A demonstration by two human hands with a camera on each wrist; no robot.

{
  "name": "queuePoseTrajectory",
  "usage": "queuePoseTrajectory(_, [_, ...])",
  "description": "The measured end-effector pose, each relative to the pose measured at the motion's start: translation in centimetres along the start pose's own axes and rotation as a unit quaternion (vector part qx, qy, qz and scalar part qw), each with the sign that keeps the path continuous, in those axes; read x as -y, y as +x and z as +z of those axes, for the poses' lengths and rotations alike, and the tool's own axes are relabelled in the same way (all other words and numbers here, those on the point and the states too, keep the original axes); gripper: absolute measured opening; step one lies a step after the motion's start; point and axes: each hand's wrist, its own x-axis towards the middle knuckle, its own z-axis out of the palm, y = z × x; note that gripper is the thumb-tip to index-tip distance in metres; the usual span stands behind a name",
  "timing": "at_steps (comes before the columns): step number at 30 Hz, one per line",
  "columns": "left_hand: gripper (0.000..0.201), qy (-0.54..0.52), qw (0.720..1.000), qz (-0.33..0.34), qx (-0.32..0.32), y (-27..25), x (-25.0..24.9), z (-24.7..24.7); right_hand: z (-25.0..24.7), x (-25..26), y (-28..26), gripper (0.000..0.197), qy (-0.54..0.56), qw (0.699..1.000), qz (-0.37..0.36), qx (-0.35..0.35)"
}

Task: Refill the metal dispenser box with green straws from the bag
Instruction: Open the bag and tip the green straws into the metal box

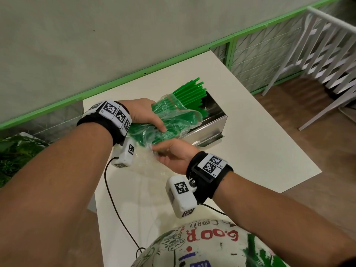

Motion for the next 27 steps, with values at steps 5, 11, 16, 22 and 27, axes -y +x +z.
queuePoseTrajectory(5, [0.061,-0.009,0.999,0.012,0.036,-0.2,-0.7,0.3,0.0,-0.2,0.9,0.029,0.015,0.996,-0.058,-0.074])
queuePoseTrajectory(11, [0.074,0.040,0.999,-0.009,0.030,0.7,-0.6,1.0,-0.4,-0.7,1.3,0.029,0.007,0.996,-0.062,-0.068])
queuePoseTrajectory(16, [0.083,0.038,0.999,-0.036,0.014,0.8,0.1,1.0,-0.5,-0.1,1.1,0.034,0.026,0.997,-0.052,-0.046])
queuePoseTrajectory(22, [0.057,0.038,0.999,-0.028,-0.011,0.9,0.0,0.7,-0.5,-0.7,1.5,0.040,0.035,0.996,-0.052,-0.064])
queuePoseTrajectory(27, [0.062,0.022,0.999,-0.021,-0.023,0.8,0.1,0.7,-0.4,-0.2,1.5,0.052,-0.012,0.991,-0.080,-0.111])
